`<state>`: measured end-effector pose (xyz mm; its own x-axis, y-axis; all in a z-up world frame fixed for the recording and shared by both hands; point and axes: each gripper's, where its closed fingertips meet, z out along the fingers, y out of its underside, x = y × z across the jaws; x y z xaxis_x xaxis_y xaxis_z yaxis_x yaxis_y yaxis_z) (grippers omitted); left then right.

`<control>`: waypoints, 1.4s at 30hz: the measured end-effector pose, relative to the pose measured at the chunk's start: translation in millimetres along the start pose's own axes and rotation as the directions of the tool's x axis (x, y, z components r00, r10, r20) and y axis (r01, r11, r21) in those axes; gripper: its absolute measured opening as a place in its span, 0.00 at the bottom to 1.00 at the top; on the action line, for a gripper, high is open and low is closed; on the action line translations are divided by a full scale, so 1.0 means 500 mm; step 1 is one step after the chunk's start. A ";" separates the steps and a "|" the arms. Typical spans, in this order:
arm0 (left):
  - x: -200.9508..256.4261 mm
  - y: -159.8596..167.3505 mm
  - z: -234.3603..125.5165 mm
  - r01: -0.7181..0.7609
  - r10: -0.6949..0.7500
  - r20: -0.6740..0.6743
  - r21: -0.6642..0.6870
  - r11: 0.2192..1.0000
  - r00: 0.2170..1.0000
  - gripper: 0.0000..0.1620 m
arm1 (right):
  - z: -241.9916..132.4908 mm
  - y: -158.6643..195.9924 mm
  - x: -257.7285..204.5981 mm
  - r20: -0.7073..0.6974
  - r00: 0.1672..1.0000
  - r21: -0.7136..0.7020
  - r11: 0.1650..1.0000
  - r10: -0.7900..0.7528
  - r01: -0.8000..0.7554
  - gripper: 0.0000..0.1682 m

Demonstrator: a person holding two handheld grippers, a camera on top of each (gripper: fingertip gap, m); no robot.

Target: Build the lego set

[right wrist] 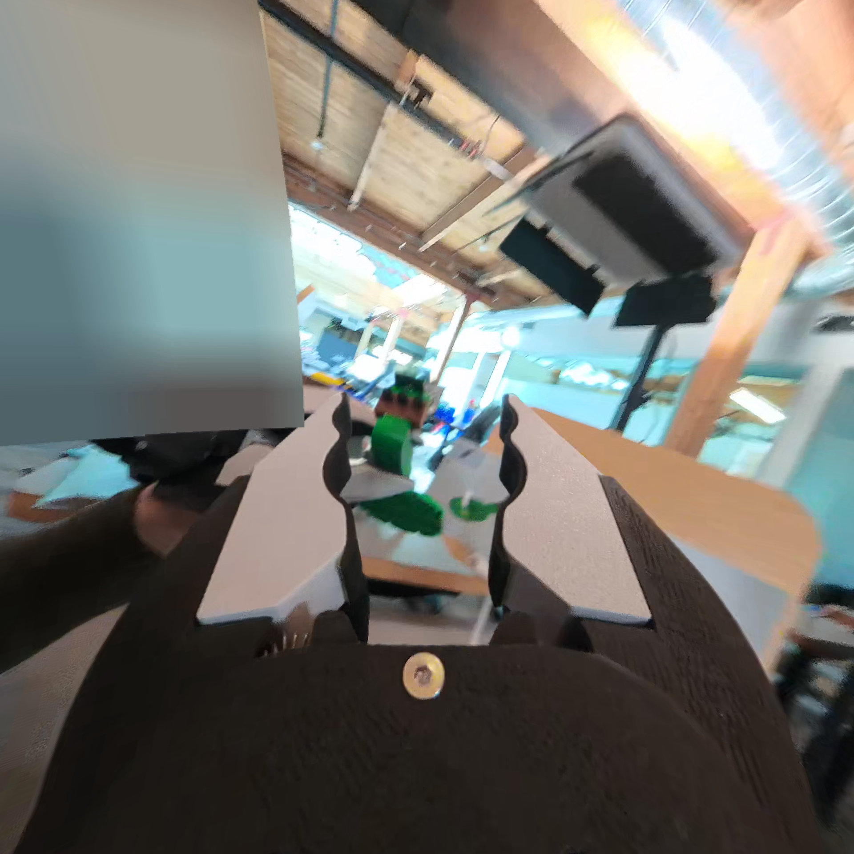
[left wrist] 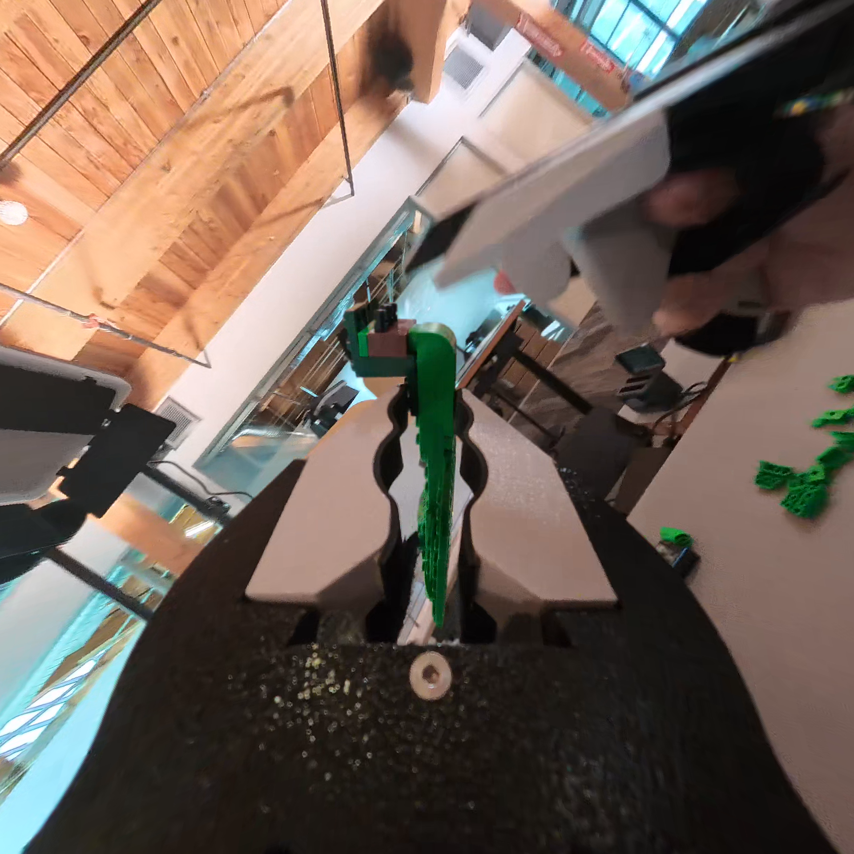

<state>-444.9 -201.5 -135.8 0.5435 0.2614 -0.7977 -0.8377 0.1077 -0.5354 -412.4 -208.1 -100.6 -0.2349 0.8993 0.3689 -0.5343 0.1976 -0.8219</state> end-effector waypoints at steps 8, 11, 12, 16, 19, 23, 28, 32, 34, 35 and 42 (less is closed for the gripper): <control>0.078 -0.007 0.033 -0.057 0.055 0.026 0.052 0.997 0.998 0.11 | -0.151 -0.107 0.107 -0.541 0.812 0.197 0.905 -0.221 0.378 0.28; 0.153 0.031 0.046 -0.107 0.105 0.088 0.019 0.994 0.991 0.10 | -0.214 0.004 0.125 -0.596 0.768 0.024 0.951 -0.234 0.308 0.27; 0.185 0.046 0.048 -0.129 0.129 0.098 0.000 0.992 0.987 0.10 | -0.234 0.062 0.113 -0.571 0.785 -0.053 0.965 -0.241 0.258 0.27; 0.325 0.091 0.046 -0.150 0.153 0.043 -0.057 0.987 0.987 0.10 | -0.383 0.226 0.061 -0.581 0.739 -0.321 0.931 -0.341 0.177 0.25; 0.396 0.096 0.042 -0.195 0.195 -0.008 -0.059 0.979 0.981 0.10 | -0.445 0.234 0.065 -0.630 0.709 -0.348 0.931 -0.318 0.109 0.22; 0.434 0.108 0.044 -0.206 0.202 -0.064 -0.064 0.977 0.977 0.10 | -0.473 0.251 0.076 -0.622 0.685 -0.412 0.903 -0.379 0.126 0.19; 0.445 0.128 0.040 -0.187 0.178 -0.109 -0.078 0.979 0.978 0.11 | -0.432 0.283 0.052 -0.516 0.732 -0.481 0.857 -0.445 0.183 0.14; 0.449 0.133 0.040 -0.184 0.173 -0.127 -0.079 0.980 0.977 0.11 | -0.410 0.305 0.034 -0.430 0.748 -0.539 0.809 -0.506 0.237 0.13; 0.447 0.135 0.038 -0.161 0.149 -0.137 -0.080 0.984 0.979 0.11 | -0.409 0.309 0.032 -0.427 0.755 -0.540 0.810 -0.498 0.229 0.14; 0.445 0.137 0.037 -0.147 0.134 -0.139 -0.084 0.986 0.981 0.11 | -0.410 0.310 0.033 -0.432 0.761 -0.535 0.817 -0.483 0.214 0.14; 0.439 0.151 0.043 -0.024 0.009 -0.158 -0.092 0.995 0.987 0.11 | -0.439 0.301 0.063 -0.541 0.728 -0.509 0.853 -0.422 0.117 0.12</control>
<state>-390.1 -115.5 -345.7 0.5377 0.1078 -0.8362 -0.8418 0.0124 -0.5397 -321.9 -64.6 -308.0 0.4936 0.7820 0.3805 -0.0703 0.4719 -0.8788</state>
